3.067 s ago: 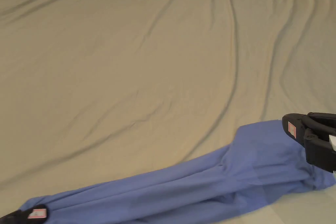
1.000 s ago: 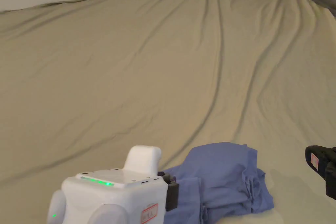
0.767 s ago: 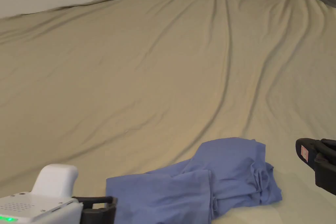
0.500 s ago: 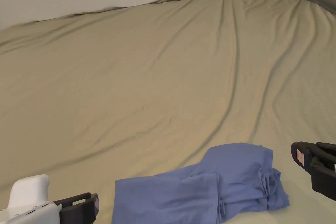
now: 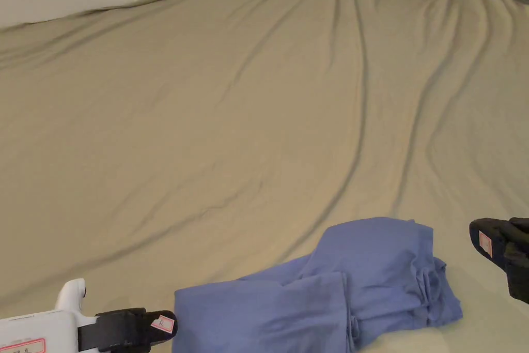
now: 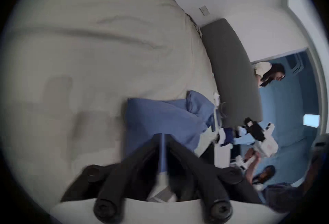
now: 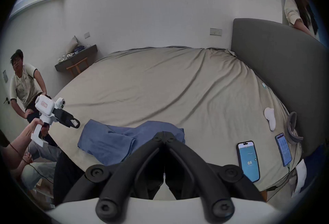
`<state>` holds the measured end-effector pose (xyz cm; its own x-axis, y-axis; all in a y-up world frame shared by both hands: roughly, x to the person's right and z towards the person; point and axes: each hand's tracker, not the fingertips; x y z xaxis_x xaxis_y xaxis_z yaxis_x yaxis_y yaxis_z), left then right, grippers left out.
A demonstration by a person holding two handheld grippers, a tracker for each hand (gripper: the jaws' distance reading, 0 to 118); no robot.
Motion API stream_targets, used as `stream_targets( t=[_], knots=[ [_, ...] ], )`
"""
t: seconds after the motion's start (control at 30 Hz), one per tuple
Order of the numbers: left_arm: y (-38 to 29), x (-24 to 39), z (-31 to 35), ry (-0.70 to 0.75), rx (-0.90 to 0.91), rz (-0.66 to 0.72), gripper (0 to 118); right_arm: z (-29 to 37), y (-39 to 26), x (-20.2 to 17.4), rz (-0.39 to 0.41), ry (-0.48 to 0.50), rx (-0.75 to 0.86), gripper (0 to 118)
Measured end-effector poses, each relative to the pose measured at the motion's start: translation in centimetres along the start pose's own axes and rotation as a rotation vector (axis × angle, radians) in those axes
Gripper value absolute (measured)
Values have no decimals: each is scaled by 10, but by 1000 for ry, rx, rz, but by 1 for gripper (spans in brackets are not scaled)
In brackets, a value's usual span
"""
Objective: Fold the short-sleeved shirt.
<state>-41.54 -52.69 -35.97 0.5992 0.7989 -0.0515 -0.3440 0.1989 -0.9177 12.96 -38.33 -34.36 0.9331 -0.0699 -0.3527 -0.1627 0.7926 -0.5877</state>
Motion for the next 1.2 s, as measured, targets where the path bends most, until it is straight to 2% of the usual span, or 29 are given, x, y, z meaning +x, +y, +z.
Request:
stream_targets(
  t=[0.03, 0.07, 0.1, 0.17, 0.3, 0.33, 0.37, 0.4, 0.53, 0.63, 0.73, 0.77, 0.9, 0.97, 1.03, 1.1, 1.2],
  knots=[
    [-1, -4, -3, 11, -17, 37, 30, -4, 0, -2, 3, 3, -10, 2],
    [0, -7, -9, 44, -31, 4, 81, -7, 0, -4, 7, 2, -16, 2],
    [-3, -8, -13, 63, -34, -31, 102, -10, -1, -5, 9, 5, -21, 2],
    [-8, 2, -34, 95, -37, -45, 102, -15, 0, -8, 13, 20, -35, 2],
    [6, -19, -63, 23, -72, 0, 104, -22, 2, -14, 23, 42, -44, 2],
    [8, -12, -55, 7, 3, -67, 101, -23, 3, -15, 26, 43, -44, 2],
    [9, -8, -52, -21, 12, -85, 77, -24, 3, -15, 27, 46, -46, 2],
    [2, -5, -56, -55, -1, -86, 11, -24, 3, -15, 26, 50, -47, 2],
    [0, -10, -49, 7, -7, -41, 11, -22, 1, -13, 35, 56, -51, 2],
    [0, -8, -28, 43, 67, -32, 11, -20, -1, -8, 25, 57, -50, 2],
    [-6, -4, 0, 55, 143, 48, 11, -18, -2, -3, 10, 60, -41, 2],
    [-6, -2, 12, 89, 154, 39, 11, -17, -3, -1, 7, 65, -39, 2],
    [-14, 31, 58, 371, 237, 0, 11, -18, -7, 10, -18, 75, -27, 2],
    [-20, 52, 72, 441, 287, 14, 11, -18, -10, 16, -34, 75, -21, 2],
    [-23, 80, 73, 540, 314, -31, 11, -19, -13, 23, -59, 74, -14, 2],
    [-22, 103, 57, 573, 305, -44, 11, -19, -16, 30, -83, 81, -5, 2],
    [-13, 135, 6, 481, 263, -81, 11, -16, -20, 40, -105, 79, 10, 2]
  ],
)
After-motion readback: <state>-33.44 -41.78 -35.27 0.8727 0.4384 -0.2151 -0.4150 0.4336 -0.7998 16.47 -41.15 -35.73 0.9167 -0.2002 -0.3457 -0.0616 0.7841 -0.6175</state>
